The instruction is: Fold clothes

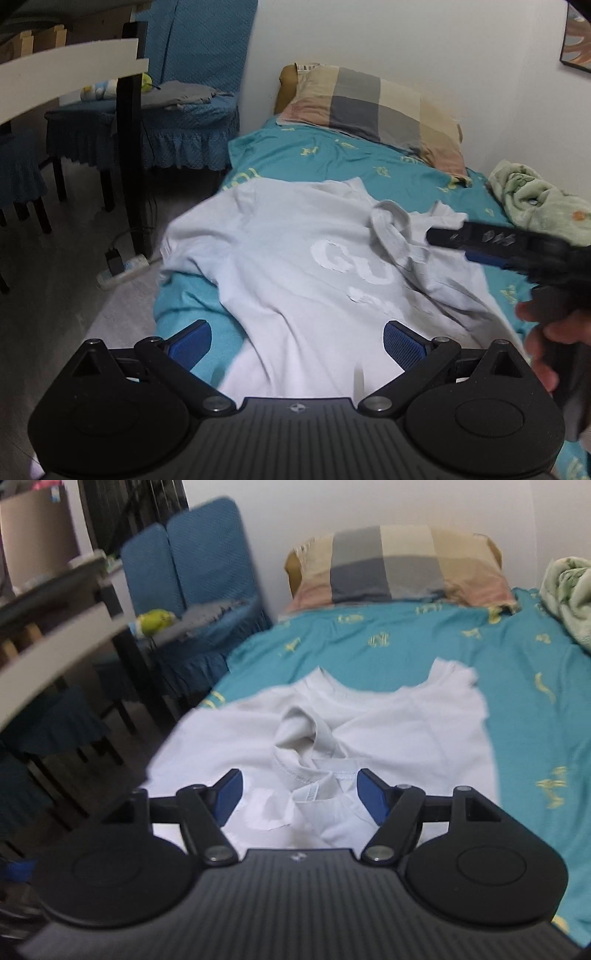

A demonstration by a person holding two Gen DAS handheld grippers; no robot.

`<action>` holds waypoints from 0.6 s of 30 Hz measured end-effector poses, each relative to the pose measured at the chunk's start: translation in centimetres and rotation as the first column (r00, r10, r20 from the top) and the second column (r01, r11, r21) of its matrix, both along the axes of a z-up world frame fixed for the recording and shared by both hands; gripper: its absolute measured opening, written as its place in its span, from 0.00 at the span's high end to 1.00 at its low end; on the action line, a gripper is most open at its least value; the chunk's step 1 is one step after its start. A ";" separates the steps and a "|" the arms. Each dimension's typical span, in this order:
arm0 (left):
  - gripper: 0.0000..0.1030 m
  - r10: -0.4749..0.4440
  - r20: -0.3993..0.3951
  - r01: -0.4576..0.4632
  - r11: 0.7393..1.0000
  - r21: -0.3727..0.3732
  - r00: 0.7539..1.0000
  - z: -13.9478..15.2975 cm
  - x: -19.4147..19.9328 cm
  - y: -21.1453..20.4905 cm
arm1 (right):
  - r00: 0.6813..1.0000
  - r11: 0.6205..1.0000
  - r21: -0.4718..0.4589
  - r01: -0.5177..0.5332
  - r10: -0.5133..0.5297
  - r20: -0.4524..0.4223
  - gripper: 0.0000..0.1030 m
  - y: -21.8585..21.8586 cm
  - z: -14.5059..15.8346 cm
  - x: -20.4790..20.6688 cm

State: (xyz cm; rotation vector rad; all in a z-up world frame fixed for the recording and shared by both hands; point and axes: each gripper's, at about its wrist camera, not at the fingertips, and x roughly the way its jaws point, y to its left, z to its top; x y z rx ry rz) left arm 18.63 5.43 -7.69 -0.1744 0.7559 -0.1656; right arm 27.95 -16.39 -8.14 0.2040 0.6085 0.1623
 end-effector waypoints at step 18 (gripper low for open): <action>0.02 -0.015 0.037 0.014 1.000 0.019 0.999 2.2 -8.4 -4.1 | 0.994 0.999 -0.043 0.017 -0.012 0.111 0.32 -3.3 8.6 -23.3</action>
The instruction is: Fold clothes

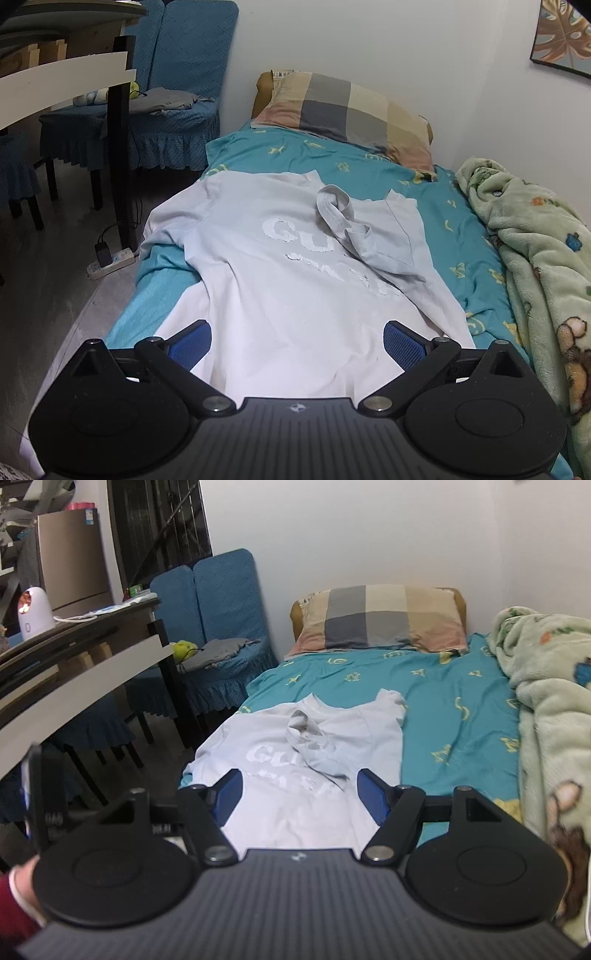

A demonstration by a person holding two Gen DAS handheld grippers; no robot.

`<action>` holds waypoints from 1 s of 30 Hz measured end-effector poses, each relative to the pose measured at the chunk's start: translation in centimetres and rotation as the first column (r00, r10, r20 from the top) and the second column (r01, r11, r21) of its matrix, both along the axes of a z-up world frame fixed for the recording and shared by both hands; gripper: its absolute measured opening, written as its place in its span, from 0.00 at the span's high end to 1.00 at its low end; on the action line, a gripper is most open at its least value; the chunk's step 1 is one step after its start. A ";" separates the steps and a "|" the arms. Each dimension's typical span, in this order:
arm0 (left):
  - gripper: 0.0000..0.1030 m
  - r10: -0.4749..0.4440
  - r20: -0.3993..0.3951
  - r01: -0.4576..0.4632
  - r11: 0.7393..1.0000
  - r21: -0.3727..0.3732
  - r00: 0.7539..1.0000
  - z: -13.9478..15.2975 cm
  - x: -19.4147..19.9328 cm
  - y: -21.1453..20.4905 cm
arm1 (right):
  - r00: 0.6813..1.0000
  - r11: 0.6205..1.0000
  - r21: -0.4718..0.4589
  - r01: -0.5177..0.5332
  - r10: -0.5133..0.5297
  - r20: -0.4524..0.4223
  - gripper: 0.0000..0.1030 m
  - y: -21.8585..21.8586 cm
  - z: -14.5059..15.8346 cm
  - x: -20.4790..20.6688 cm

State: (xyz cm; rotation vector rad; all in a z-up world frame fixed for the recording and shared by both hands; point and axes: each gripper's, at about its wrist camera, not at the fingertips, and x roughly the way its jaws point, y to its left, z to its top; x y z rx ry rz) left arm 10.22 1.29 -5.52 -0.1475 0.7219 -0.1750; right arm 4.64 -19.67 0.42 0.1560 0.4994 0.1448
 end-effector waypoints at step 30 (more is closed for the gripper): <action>0.13 -0.302 -0.007 0.302 0.952 0.059 0.953 -1.1 -7.2 -12.1 | 0.983 0.947 0.265 0.182 -0.180 -0.031 0.31 -14.3 0.0 -2.3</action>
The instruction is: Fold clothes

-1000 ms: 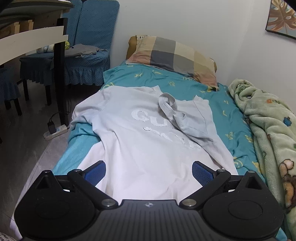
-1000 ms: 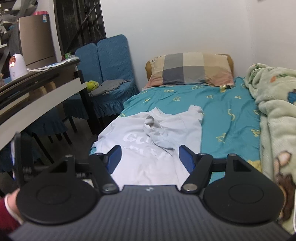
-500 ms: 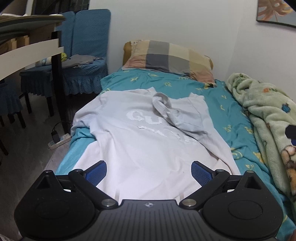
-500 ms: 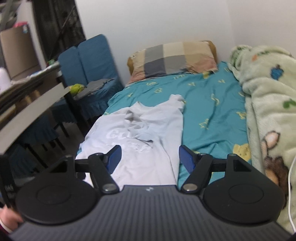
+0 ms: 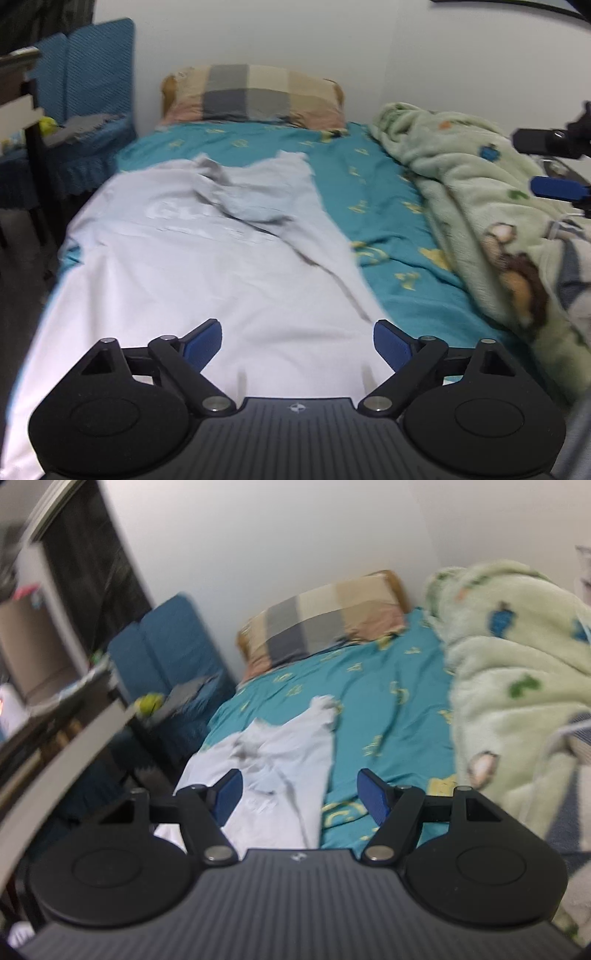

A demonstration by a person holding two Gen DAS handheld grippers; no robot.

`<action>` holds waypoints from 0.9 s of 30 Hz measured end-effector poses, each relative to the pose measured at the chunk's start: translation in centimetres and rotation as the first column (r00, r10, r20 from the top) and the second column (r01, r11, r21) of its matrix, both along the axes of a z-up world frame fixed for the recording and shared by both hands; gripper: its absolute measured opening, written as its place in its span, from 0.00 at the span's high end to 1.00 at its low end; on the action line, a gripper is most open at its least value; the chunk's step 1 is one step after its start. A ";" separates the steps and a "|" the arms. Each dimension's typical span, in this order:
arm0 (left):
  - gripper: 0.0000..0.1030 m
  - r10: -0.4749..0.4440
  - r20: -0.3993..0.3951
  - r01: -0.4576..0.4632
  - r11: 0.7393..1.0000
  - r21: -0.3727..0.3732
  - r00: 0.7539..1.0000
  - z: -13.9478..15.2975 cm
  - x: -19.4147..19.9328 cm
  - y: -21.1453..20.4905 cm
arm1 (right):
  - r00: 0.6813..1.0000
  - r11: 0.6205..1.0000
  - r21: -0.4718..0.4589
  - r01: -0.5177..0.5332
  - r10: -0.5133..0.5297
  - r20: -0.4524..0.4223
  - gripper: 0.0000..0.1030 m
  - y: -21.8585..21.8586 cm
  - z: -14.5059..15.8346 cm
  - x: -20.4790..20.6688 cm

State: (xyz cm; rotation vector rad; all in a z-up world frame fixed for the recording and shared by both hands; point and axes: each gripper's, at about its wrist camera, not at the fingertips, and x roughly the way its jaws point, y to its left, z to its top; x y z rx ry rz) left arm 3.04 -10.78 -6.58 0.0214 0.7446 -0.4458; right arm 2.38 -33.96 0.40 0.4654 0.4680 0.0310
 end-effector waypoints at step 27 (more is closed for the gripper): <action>0.92 -0.226 -0.148 0.236 0.970 0.053 0.963 -6.3 -2.6 -8.1 | 0.998 0.991 0.129 -0.030 0.037 -0.051 0.29 -0.8 -2.3 1.4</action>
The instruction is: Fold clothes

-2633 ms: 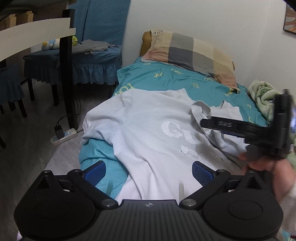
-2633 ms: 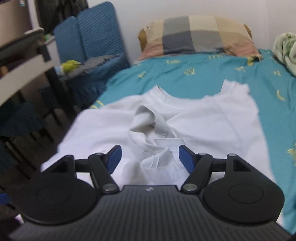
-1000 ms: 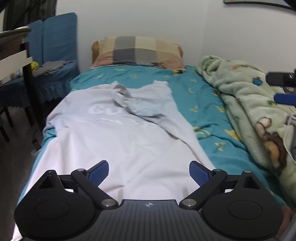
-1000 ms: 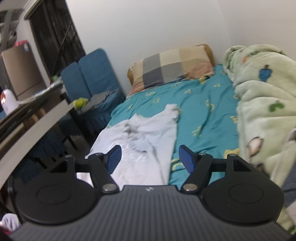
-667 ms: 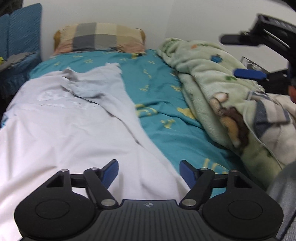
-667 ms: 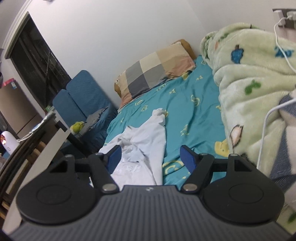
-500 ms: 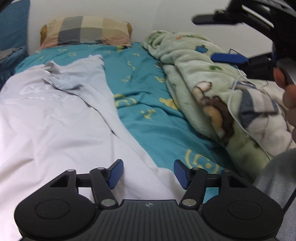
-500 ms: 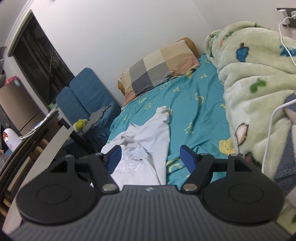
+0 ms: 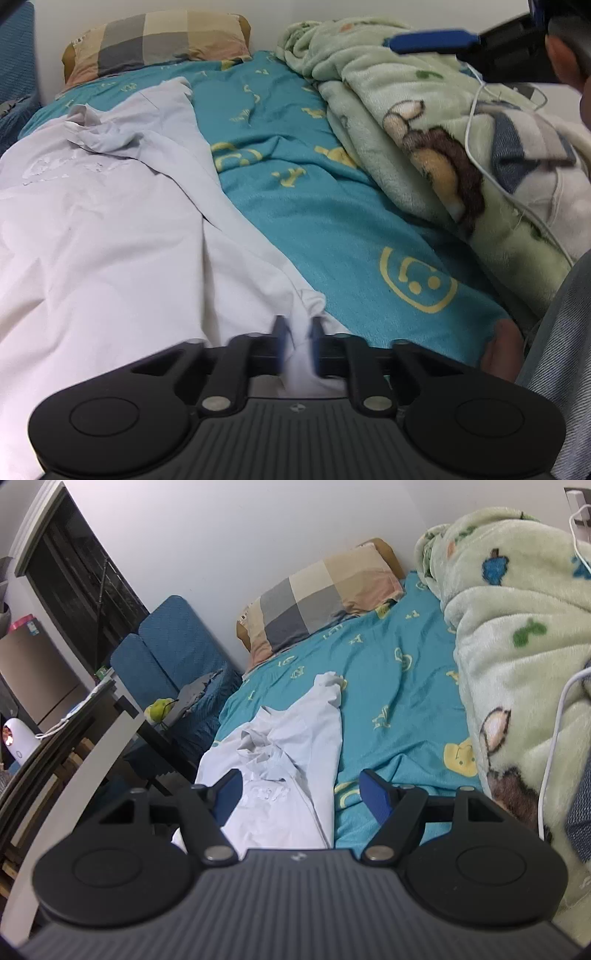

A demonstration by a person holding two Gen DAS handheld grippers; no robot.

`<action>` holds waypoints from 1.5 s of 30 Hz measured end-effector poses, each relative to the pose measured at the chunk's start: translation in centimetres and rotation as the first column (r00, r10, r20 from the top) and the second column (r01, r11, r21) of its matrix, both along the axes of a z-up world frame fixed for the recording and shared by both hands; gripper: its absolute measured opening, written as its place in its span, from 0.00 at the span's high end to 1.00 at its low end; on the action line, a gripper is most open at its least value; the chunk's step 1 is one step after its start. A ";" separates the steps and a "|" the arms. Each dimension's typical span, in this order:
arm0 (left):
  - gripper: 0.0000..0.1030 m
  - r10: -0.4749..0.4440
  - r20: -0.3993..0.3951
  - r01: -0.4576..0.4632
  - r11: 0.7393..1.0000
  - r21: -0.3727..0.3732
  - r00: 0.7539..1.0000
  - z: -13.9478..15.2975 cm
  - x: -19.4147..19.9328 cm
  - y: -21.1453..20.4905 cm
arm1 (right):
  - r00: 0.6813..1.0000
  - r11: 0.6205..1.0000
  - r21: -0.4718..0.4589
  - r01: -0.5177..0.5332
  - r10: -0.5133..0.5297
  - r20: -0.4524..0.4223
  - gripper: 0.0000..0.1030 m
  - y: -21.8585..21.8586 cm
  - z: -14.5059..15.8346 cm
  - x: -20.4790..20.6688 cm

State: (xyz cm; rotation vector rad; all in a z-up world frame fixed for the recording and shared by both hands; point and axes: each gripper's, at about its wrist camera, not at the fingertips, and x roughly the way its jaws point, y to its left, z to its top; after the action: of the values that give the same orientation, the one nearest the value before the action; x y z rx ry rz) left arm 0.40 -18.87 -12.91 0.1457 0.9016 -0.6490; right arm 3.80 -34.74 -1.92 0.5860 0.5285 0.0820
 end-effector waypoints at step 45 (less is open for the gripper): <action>0.36 0.118 -0.024 -0.118 0.993 0.025 0.993 4.3 3.3 10.0 | 0.997 0.999 0.010 -0.036 0.037 -0.068 0.29 0.9 -1.2 1.3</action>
State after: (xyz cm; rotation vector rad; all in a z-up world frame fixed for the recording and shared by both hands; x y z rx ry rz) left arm 3.72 -8.84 -8.57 0.1044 0.9356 -0.5312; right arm 5.10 -33.87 -3.12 0.5898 0.6055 0.0992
